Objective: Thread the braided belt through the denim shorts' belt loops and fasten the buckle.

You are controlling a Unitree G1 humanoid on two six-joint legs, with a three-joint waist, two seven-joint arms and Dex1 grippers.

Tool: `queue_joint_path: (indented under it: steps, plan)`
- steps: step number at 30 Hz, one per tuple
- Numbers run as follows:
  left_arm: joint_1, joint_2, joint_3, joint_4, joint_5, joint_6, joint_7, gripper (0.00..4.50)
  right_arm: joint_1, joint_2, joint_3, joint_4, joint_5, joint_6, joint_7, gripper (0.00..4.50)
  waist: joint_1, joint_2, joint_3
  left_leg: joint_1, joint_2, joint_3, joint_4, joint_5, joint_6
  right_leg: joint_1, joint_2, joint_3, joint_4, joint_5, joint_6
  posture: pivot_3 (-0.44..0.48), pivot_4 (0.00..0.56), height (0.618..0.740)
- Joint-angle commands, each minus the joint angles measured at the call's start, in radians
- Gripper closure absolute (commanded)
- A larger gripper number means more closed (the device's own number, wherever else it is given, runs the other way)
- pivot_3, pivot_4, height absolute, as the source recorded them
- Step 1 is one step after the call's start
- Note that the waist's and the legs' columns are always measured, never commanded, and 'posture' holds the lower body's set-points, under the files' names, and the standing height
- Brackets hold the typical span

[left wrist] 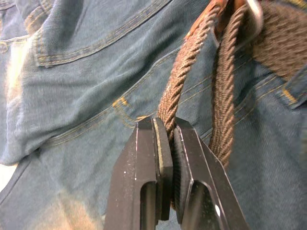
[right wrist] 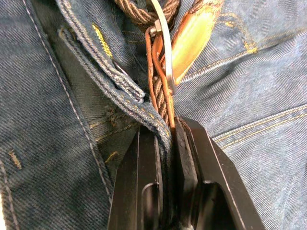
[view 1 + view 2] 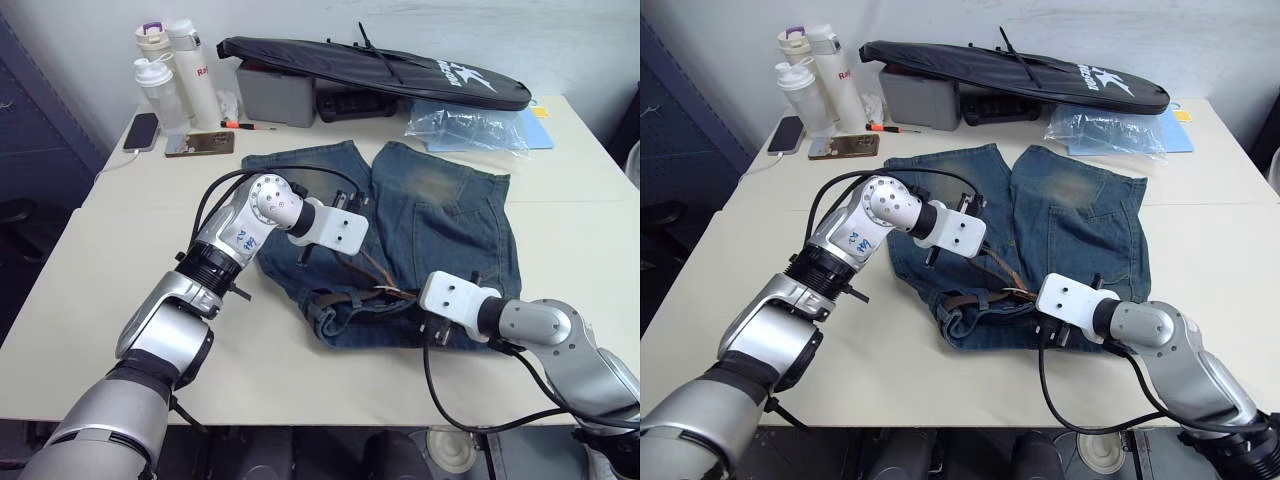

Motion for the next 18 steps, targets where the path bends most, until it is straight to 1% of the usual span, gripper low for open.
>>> queue_joint_path:
  steps: [1, 6, 9, 13, 18]
  plan:
    - [0.009, 0.008, 0.023, -0.08, -0.048, 0.027, -0.048, 4.5, -0.026, -0.015, -0.027, 0.015, -0.054, -0.012, -0.035, 4.46, -0.001, 0.0, 0.0, 0.0, 0.0, 0.0, 0.0, 0.0, 0.0, 0.0, 0.0, 0.0, 0.0, 0.0, 0.0, 0.0, 0.15, 0.645]
    - [0.019, 0.057, 0.03, -0.093, -0.041, 0.028, -0.085, 4.5, -0.035, -0.031, -0.022, 0.049, -0.111, -0.059, -0.052, 4.46, -0.001, 0.0, 0.0, 0.0, 0.0, 0.0, 0.0, 0.0, 0.0, 0.0, 0.0, 0.0, 0.001, 0.0, 0.0, 0.0, 0.15, 0.645]
    - [0.019, 0.07, 0.031, -0.089, -0.036, 0.021, -0.089, 4.5, -0.048, -0.022, -0.014, 0.06, -0.139, -0.104, -0.066, 4.46, -0.002, 0.001, 0.0, -0.002, 0.0, 0.001, 0.0, 0.0, 0.0, -0.003, 0.0, 0.0, 0.001, 0.0, 0.0, 0.0, 0.15, 0.645]
    - [0.025, 0.056, 0.02, -0.095, -0.038, 0.03, -0.084, 4.5, -0.078, 0.014, -0.007, 0.056, -0.163, -0.147, -0.095, 4.46, -0.002, 0.001, -0.001, -0.005, 0.0, 0.002, 0.002, 0.0, 0.0, -0.007, -0.001, 0.0, 0.003, 0.0, 0.0, 0.0, 0.15, 0.645]
    - [0.024, 0.034, 0.015, -0.096, -0.041, 0.039, -0.081, 4.5, -0.094, 0.074, -0.018, 0.05, -0.21, -0.229, -0.168, 4.46, -0.003, 0.002, -0.001, -0.008, 0.0, 0.002, 0.002, 0.001, 0.001, -0.01, -0.001, 0.0, 0.004, 0.0, 0.0, 0.0, 0.15, 0.645]
